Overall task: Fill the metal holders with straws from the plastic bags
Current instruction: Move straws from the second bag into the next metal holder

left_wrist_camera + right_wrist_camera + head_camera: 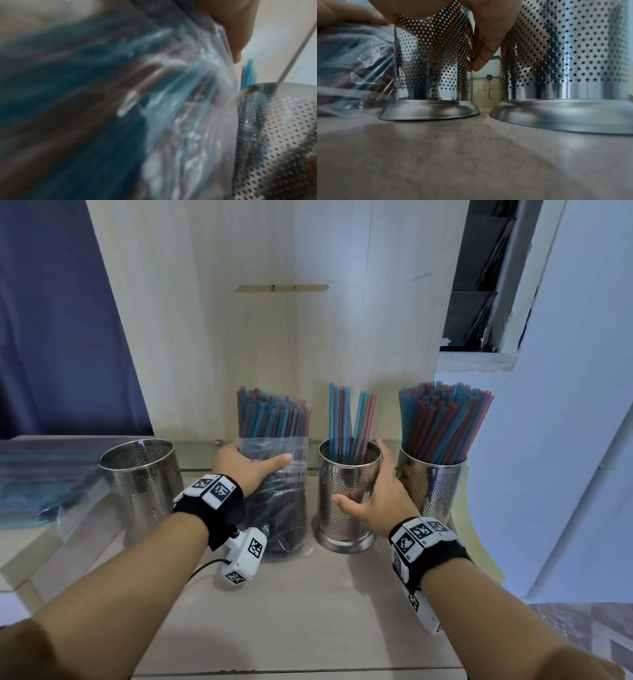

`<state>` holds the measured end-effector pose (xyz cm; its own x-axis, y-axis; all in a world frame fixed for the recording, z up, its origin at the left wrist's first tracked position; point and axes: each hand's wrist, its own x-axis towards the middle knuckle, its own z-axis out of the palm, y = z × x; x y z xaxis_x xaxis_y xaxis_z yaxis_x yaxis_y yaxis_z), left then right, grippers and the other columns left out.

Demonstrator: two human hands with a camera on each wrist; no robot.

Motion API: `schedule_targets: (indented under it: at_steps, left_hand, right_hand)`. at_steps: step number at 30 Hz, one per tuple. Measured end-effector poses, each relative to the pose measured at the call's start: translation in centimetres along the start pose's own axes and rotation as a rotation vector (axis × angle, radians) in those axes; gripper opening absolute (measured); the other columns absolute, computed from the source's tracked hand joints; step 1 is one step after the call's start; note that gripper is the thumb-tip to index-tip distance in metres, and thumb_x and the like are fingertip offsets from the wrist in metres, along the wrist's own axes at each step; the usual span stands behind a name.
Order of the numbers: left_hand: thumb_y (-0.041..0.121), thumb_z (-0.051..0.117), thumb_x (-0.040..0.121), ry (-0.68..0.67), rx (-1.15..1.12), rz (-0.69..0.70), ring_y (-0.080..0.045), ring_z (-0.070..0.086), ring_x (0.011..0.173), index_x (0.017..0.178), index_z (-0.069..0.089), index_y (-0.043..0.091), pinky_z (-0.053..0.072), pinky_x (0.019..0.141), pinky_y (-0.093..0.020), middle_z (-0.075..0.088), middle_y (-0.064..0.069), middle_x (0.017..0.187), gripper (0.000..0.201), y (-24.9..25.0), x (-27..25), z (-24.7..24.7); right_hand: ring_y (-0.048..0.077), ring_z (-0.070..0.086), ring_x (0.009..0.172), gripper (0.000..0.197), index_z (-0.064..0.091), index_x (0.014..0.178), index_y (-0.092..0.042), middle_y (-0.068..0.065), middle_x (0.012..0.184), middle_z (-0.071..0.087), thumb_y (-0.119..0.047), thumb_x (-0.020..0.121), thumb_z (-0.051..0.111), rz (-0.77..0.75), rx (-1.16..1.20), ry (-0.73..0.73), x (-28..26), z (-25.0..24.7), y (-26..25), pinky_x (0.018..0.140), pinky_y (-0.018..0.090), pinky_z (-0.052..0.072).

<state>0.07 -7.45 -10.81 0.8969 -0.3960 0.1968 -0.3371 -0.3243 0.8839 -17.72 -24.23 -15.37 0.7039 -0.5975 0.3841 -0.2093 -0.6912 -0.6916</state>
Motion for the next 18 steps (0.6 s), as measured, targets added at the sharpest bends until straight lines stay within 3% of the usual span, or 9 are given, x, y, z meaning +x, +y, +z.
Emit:
schedule_targets:
  at_steps: [4, 6, 9, 11, 13, 16, 18]
  left_hand:
    - [0.051, 0.091, 0.050, 0.157, -0.225, 0.106, -0.017, 0.066, 0.096, 0.114, 0.063, 0.012, 0.055, 0.087, -0.034, 0.069, 0.000, 0.106, 0.080, -0.3, -0.3, -0.2]
    - [0.064, 0.089, 0.039, 0.108, -0.216, 0.109, -0.014, 0.067, 0.096, 0.114, 0.064, 0.017, 0.056, 0.087, -0.035, 0.070, 0.003, 0.105, 0.092, -0.8, -0.1, -0.1]
    - [0.086, 0.076, 0.023, -0.065, -0.026, 0.012, -0.020, 0.067, 0.097, 0.100, 0.066, 0.026, 0.055, 0.090, -0.045, 0.071, 0.004, 0.101, 0.098, -1.7, 0.6, 0.0]
    - [0.093, 0.068, 0.021, -0.141, 0.085, -0.028, -0.025, 0.063, 0.106, 0.093, 0.068, 0.030, 0.050, 0.097, -0.048, 0.072, 0.003, 0.102, 0.096, -1.5, 0.9, -0.3]
    - [0.102, 0.055, 0.024, -0.171, 0.260, -0.051, -0.032, 0.052, 0.123, 0.100, 0.070, 0.033, 0.039, 0.107, -0.052, 0.068, -0.002, 0.117, 0.103, -1.2, 1.5, -0.8]
    - [0.107, 0.034, 0.033, -0.163, 0.471, -0.112, -0.037, 0.027, 0.141, 0.129, 0.061, 0.021, 0.026, 0.112, -0.052, 0.049, -0.015, 0.143, 0.132, -0.6, 2.0, -1.4]
    - [0.100, 0.028, 0.047, -0.116, 0.464, -0.161, -0.039, 0.019, 0.143, 0.132, 0.056, 0.005, 0.025, 0.112, -0.052, 0.042, -0.021, 0.147, 0.130, -0.2, 1.5, -1.4]
  right_hand:
    - [0.022, 0.057, 0.124, 0.123, -0.002, 0.154, -0.032, 0.008, 0.148, 0.048, -0.046, 0.069, 0.086, -0.007, 0.018, -0.003, 0.1, 0.1, 0.3, 0.104, 0.027, 0.040]
    - [0.022, 0.057, 0.125, 0.123, -0.002, 0.154, -0.033, 0.009, 0.148, 0.047, -0.046, 0.069, 0.086, -0.008, 0.019, -0.003, 0.2, 0.2, 0.4, 0.104, 0.028, 0.040]
    - [0.022, 0.055, 0.127, 0.123, -0.003, 0.154, -0.033, 0.009, 0.149, 0.046, -0.047, 0.069, 0.086, -0.007, 0.017, -0.004, 0.2, 0.2, 0.5, 0.104, 0.027, 0.039]
    - [0.021, 0.054, 0.128, 0.123, -0.003, 0.154, -0.034, 0.008, 0.150, 0.045, -0.047, 0.069, 0.086, -0.005, 0.022, 0.000, 0.2, 0.2, 0.5, 0.103, 0.025, 0.038]
    - [0.021, 0.055, 0.127, 0.123, -0.003, 0.153, -0.035, 0.008, 0.150, 0.045, -0.047, 0.069, 0.086, -0.005, 0.020, 0.001, 0.2, 0.2, 0.6, 0.102, 0.025, 0.039]
    - [0.021, 0.054, 0.128, 0.123, -0.002, 0.154, -0.033, 0.007, 0.151, 0.044, -0.046, 0.070, 0.086, -0.009, 0.024, -0.004, 0.2, 0.2, 0.5, 0.102, 0.024, 0.038]
    - [0.021, 0.054, 0.127, 0.123, -0.002, 0.154, -0.033, 0.007, 0.150, 0.044, -0.045, 0.069, 0.086, -0.008, 0.025, -0.007, 0.2, 0.1, 0.5, 0.101, 0.024, 0.038]
